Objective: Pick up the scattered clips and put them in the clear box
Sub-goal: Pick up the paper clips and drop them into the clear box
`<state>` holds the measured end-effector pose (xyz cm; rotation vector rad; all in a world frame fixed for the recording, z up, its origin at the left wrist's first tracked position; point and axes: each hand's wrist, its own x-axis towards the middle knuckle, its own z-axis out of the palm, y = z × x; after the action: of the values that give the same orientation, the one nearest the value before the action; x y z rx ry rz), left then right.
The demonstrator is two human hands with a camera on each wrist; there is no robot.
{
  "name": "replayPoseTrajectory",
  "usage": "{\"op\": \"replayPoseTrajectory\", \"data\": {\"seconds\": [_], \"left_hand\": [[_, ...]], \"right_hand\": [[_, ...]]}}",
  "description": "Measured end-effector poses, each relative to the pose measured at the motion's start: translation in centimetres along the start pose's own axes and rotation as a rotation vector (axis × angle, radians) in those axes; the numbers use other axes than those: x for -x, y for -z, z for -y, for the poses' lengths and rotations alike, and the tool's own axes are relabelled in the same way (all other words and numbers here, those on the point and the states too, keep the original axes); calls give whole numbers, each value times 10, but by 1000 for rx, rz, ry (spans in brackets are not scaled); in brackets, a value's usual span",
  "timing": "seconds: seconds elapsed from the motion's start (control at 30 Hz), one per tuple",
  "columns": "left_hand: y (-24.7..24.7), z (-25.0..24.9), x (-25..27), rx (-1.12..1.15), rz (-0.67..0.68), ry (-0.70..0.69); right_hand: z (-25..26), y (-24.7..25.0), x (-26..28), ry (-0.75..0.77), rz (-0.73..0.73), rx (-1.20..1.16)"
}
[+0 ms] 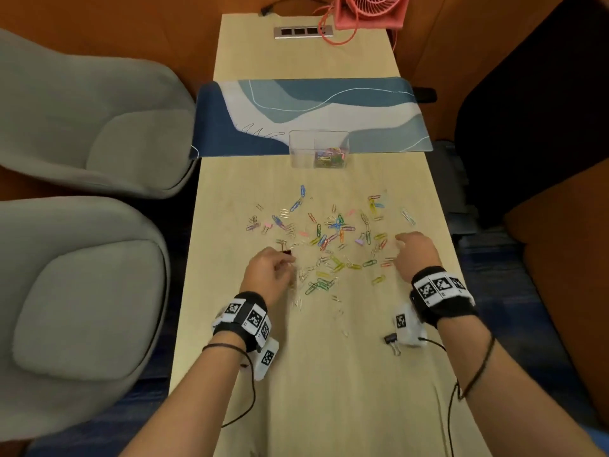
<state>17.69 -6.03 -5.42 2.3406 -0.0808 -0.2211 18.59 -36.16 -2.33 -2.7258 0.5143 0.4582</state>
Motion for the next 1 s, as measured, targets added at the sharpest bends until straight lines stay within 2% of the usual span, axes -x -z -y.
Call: {"op": "replayPoseTrajectory", "data": {"seconds": [0.13,0.33,0.4,0.57,0.73,0.87,1.0], "left_hand": [[-14,8,43,-170,43,-26],[-27,4,66,-354,161,-121],[-31,5,69,-308,127,-135],[-34,16,67,-160,-68,-159],[-28,11,66,-116,-53,-107],[-26,2,64,-120,-58,-61],[-23,-10,56,-137,-65,-4]], "right_hand": [[-10,-23,28,-86,15,82],[12,-39,51,54,-19,202],[18,-46,60,116,-17,276],[28,-60,83,184,-9,383],[35,-71,100,241,44,368],[38,-79,111,214,36,266],[42,-84,118,320,23,303]]}}
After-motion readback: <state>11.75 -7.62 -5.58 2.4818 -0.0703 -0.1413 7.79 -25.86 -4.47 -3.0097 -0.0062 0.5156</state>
